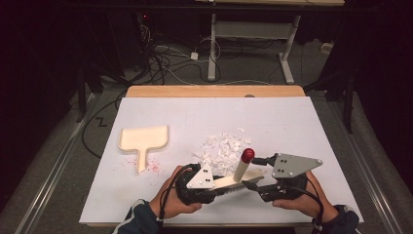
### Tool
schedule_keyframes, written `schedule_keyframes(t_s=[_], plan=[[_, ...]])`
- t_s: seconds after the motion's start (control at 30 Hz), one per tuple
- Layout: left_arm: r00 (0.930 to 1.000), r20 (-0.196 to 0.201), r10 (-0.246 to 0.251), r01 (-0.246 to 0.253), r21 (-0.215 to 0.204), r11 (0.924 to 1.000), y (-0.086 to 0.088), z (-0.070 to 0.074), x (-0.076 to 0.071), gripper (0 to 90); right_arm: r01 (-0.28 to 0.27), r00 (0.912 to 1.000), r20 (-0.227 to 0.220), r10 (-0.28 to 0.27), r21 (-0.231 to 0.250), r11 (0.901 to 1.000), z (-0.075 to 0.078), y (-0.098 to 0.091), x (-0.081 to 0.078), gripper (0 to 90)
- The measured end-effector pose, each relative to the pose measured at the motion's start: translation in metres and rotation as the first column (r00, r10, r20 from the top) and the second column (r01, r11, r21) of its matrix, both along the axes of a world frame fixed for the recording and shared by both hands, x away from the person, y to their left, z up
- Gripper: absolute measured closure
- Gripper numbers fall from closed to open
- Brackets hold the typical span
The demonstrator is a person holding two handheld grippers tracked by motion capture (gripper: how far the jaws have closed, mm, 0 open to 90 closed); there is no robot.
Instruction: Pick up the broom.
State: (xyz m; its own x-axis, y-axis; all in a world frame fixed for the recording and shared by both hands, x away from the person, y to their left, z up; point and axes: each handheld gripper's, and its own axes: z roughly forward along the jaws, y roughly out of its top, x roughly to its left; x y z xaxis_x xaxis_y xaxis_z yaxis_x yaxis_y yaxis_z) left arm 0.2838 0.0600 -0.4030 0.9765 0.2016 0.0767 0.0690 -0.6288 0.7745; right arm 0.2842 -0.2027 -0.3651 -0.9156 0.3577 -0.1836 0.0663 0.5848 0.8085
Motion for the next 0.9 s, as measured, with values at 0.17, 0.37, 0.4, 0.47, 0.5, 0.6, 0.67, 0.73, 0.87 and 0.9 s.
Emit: schedule_keyframes(t_s=[0.17, 0.37, 0.4, 0.47, 0.5, 0.6, 0.67, 0.73, 0.87, 0.9], plan=[[0.9965, 0.001, -0.084, 0.084, 0.024, 0.9962, -0.004, -0.001, -0.005, 64.7, -0.124, 0.9912, -0.057, 0.119, -0.089, 0.9883, -0.018, 0.01, 0.001, 39.7], [0.9927, -0.013, -0.12, 0.12, 0.027, 0.9924, -0.003, -0.003, -0.006, 64.5, -0.226, 0.9673, -0.139, 0.212, -0.095, 0.9694, -0.03, 0.019, 0.0, 57.8], [0.9924, -0.016, -0.122, 0.123, 0.024, 0.9922, -0.003, -0.003, -0.006, 64.2, -0.237, 0.9628, -0.154, 0.222, -0.088, 0.9676, -0.031, 0.019, 0.001, 59.0], [0.9912, -0.024, -0.13, 0.131, 0.02, 0.9912, -0.002, -0.003, -0.005, 63.7, -0.25, 0.9605, -0.149, 0.235, -0.092, 0.9638, -0.032, 0.019, 0.0, 61.9], [0.9913, -0.026, -0.129, 0.129, 0.017, 0.9915, -0.001, -0.003, -0.005, 62.9, -0.256, 0.9572, -0.163, 0.239, -0.093, 0.9622, -0.032, 0.019, -0.001, 63.6], [0.9905, -0.03, -0.134, 0.135, 0.015, 0.9908, 0.0, -0.002, -0.004, 59.7, -0.269, 0.954, -0.164, 0.251, -0.095, 0.9586, -0.032, 0.02, -0.003, 67.3], [0.9928, -0.013, -0.119, 0.119, 0.021, 0.9926, 0.001, -0.002, -0.004, 57.6, -0.264, 0.9567, -0.155, 0.246, -0.108, 0.9584, -0.031, 0.021, -0.004, 68.0], [0.9953, 0.017, -0.096, 0.095, 0.049, 0.9943, 0.003, -0.001, -0.004, 52.4, -0.254, 0.9618, -0.14, 0.235, -0.136, 0.9577, -0.031, 0.023, -0.005, 68.2], [0.9962, 0.079, 0.037, -0.039, 0.028, 0.9988, 0.017, 0.002, -0.004, 28.2, -0.193, 0.9777, -0.112, 0.178, -0.143, 0.9706, -0.029, 0.019, 0.0, 68.2], [0.9922, 0.1, 0.075, -0.077, 0.02, 0.9968, 0.022, 0.003, -0.004, 25.7, -0.172, 0.9814, -0.109, 0.158, -0.13, 0.9764, -0.028, 0.016, 0.001, 68.1]])
